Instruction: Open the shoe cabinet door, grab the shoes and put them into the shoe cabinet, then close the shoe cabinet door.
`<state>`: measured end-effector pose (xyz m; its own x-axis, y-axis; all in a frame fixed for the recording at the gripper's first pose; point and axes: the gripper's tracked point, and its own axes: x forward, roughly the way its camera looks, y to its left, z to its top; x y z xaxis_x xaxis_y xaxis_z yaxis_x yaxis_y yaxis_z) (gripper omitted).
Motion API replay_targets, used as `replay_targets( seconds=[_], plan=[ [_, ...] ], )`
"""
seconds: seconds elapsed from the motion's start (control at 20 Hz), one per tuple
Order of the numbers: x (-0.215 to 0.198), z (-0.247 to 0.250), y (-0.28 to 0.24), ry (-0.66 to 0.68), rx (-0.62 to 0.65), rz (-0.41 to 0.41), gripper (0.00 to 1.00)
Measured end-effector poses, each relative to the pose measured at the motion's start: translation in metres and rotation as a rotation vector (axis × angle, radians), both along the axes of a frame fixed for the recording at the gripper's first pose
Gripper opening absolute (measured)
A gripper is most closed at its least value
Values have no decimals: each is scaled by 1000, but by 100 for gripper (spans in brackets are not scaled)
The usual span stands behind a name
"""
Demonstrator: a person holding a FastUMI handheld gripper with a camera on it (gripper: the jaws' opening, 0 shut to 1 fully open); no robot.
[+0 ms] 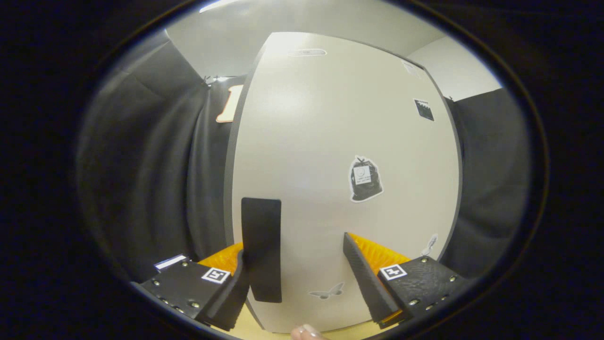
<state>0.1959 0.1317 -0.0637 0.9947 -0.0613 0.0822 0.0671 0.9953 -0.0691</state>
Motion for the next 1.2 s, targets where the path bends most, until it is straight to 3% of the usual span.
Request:
replay_targets(
  seconds=[0.3,0.6,0.8,1.2],
  plan=[
    [-26,-1,8,-14,7,14,99],
    [-23,-11,8,46,16,28,99],
    [-49,-9,9,24,-1,43,99],
    [-105,6,-48,6,56,33,97]
  ],
)
